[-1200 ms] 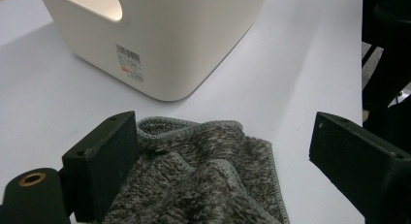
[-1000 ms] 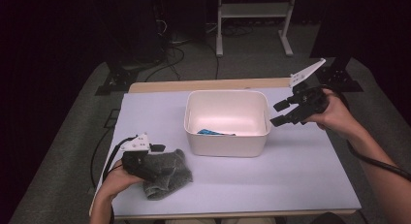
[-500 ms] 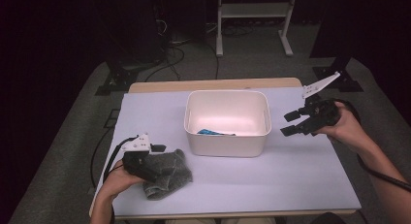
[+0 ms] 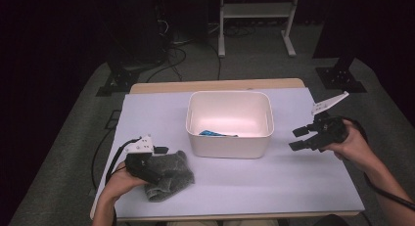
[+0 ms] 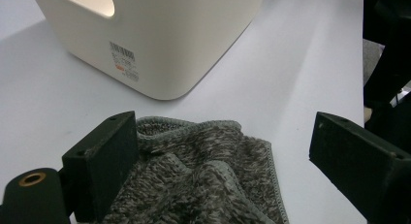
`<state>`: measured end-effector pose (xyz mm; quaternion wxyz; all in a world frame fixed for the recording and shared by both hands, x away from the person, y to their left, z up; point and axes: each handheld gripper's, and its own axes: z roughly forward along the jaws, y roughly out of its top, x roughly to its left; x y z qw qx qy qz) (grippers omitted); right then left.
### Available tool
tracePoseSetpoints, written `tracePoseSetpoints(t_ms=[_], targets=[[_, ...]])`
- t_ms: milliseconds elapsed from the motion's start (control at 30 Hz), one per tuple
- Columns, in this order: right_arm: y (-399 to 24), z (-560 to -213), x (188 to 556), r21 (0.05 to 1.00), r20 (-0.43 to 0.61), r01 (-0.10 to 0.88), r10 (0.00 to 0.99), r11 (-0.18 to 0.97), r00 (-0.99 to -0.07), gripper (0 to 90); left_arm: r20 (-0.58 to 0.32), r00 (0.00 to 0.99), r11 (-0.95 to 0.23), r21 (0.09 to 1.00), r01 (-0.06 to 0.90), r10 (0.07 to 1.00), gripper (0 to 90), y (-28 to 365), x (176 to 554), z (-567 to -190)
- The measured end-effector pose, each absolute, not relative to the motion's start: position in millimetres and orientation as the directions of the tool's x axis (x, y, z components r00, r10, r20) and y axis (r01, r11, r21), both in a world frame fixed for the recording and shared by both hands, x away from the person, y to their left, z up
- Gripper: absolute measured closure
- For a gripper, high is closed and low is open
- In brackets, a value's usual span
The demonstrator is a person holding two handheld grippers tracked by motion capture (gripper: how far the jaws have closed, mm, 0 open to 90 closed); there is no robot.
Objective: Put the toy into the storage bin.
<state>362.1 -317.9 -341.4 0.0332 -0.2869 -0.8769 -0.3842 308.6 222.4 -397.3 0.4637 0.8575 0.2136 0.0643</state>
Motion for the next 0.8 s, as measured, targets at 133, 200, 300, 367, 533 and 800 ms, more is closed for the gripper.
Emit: tracePoseSetpoints(t_ms=[133, 200, 300, 367, 533, 800], targets=[[-322.8, -352.3, 358.0, 0.652, 0.295, 0.544, 0.485, 0.528, -0.824, 28.3, -0.085, 0.901, -0.48, 0.822, 0.305, 0.426, 9.6, 222.4, 308.3, -396.7], [-324.7, -356.9, 356.3, 0.65, 0.303, 0.552, 0.488, 0.522, -0.818, 28.4, -0.084, 0.9, -0.481, 0.822, 0.305, 0.427, 9.6, 222.4, 308.2, -396.8], [-328.4, -366.7, 352.5, 0.647, 0.317, 0.568, 0.498, 0.509, -0.807, 28.3, -0.086, 0.9, -0.48, 0.822, 0.307, 0.428, 9.6, 222.3, 308.2, -397.1], [-330.2, -371.4, 351.1, 0.645, 0.323, 0.575, 0.502, 0.504, -0.802, 28.3, -0.086, 0.899, -0.48, 0.822, 0.307, 0.428, 9.6, 222.4, 308.5, -397.3], [-336.2, -386.1, 346.4, 0.644, 0.354, 0.599, 0.509, 0.476, -0.785, 28.3, -0.085, 0.899, -0.479, 0.823, 0.306, 0.429, 9.6, 222.3, 308.2, -396.9], [-341.0, -401.3, 339.9, 0.642, 0.376, 0.618, 0.515, 0.455, -0.77, 28.3, -0.082, 0.9, -0.484, 0.82, 0.305, 0.428, 9.6, 221.8, 307.7, -396.8]])
